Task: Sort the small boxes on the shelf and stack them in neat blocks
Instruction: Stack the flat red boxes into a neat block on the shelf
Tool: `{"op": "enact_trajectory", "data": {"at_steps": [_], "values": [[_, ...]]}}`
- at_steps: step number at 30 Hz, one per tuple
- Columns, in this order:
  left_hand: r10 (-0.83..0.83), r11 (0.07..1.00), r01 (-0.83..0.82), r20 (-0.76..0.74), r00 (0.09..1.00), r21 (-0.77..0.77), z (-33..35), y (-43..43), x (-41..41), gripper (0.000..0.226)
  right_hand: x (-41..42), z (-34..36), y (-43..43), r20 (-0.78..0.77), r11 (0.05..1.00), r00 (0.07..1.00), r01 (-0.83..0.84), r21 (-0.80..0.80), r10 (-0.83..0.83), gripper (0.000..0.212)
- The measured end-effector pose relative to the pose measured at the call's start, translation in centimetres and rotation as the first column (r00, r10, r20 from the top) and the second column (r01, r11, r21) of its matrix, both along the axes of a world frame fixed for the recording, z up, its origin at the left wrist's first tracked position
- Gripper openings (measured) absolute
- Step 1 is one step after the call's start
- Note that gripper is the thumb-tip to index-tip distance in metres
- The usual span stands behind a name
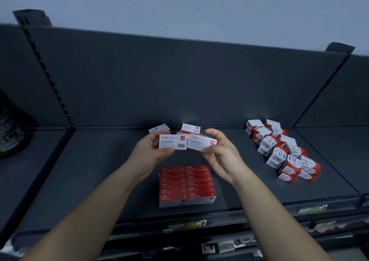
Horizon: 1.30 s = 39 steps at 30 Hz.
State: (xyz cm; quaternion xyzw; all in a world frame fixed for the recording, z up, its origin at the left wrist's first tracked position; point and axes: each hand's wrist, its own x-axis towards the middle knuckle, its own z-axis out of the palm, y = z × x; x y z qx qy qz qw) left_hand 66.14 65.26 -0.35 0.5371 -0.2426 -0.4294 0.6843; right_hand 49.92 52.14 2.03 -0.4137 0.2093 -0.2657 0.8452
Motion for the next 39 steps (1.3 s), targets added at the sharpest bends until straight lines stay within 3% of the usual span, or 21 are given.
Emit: {"op": "enact_trajectory", "data": {"at_steps": [4,20,26,31,35,39], "values": [[0.001,1.000,-0.001,-0.011,1.000,-0.030,-0.1,0.2,0.0,0.048,-0.2,-0.2,-0.1,-0.042,0.994,0.996,-0.077,-0.072,0.074,0.046],[0.039,0.996,-0.040,-0.014,0.999,-0.083,-0.2,0.0,0.0,0.044,0.5,-0.6,0.0,-0.091,0.986,0.992,-0.098,-0.133,0.087,0.033],[0.041,0.996,-0.044,-0.045,0.998,-0.072,-0.5,-0.3,0.1,0.032,0.8,-1.2,-0.3,-0.112,0.967,0.993,-0.070,-0.245,0.044,0.032],[0.048,0.996,-0.059,0.155,0.987,0.061,-0.8,-0.6,0.5,0.024,0.6,-1.6,-1.1,-0.344,0.795,0.930,-0.113,-0.597,-0.127,0.031],[0.024,0.983,-0.084,0.334,0.942,0.164,-1.3,-1.0,0.6,0.021,1.1,-2.8,-1.6,-0.369,0.753,0.912,-0.115,-0.649,-0.179,0.029],[-0.041,0.963,-0.061,0.368,0.929,0.263,-2.2,-1.5,0.6,0.016,1.2,-4.3,-2.1,-0.430,0.717,0.877,-0.157,-0.679,-0.215,0.024]]}}
